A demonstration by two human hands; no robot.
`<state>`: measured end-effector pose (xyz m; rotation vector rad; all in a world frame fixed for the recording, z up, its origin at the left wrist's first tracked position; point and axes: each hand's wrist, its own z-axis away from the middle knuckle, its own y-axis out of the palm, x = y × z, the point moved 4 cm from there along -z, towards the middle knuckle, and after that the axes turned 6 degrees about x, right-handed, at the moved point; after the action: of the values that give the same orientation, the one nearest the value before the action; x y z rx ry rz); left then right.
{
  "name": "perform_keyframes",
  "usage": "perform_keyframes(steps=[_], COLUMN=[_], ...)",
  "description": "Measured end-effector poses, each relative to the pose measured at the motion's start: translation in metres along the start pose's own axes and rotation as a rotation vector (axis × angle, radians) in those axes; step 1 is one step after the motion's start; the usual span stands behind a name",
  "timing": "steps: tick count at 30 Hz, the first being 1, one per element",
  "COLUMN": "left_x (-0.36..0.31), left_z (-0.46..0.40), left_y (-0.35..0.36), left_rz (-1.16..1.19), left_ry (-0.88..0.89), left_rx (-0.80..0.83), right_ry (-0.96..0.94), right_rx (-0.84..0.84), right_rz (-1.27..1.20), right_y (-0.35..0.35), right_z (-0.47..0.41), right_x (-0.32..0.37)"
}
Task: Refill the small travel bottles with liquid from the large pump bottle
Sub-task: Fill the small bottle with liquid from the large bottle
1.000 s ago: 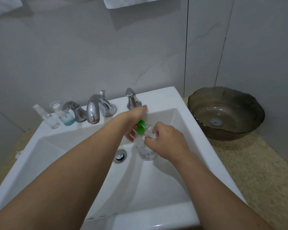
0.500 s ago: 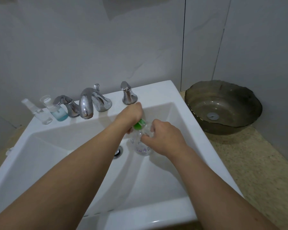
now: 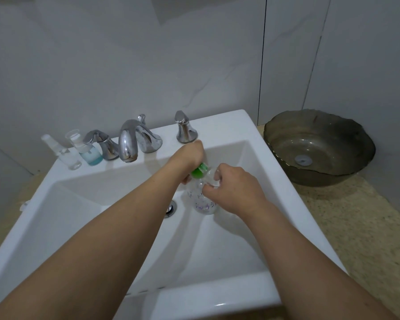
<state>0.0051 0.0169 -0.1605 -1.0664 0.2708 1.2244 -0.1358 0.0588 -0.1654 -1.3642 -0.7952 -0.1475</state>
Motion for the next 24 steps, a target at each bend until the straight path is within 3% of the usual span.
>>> perform_keyframes(steps=[9, 16, 21, 24], left_x=[-0.005, -0.007, -0.007, -0.004], left_z=[0.008, 0.011, 0.010, 0.008], left_y=[-0.011, -0.008, 0.001, 0.002], left_rz=[-0.011, -0.123, -0.078, -0.037], left_ry=[-0.171, -0.131, -0.059, -0.044], left_rx=[0.270, 0.123, -0.031, -0.044], right_ry=[-0.060, -0.072, -0.038, -0.014], right_rx=[-0.076, -0.061, -0.026, -0.011], right_rz=[-0.039, -0.023, -0.009, -0.018], right_y=[-0.009, -0.008, -0.004, -0.002], right_z=[0.003, 0.002, 0.002, 0.002], right_x=[0.004, 0.004, 0.000, 0.000])
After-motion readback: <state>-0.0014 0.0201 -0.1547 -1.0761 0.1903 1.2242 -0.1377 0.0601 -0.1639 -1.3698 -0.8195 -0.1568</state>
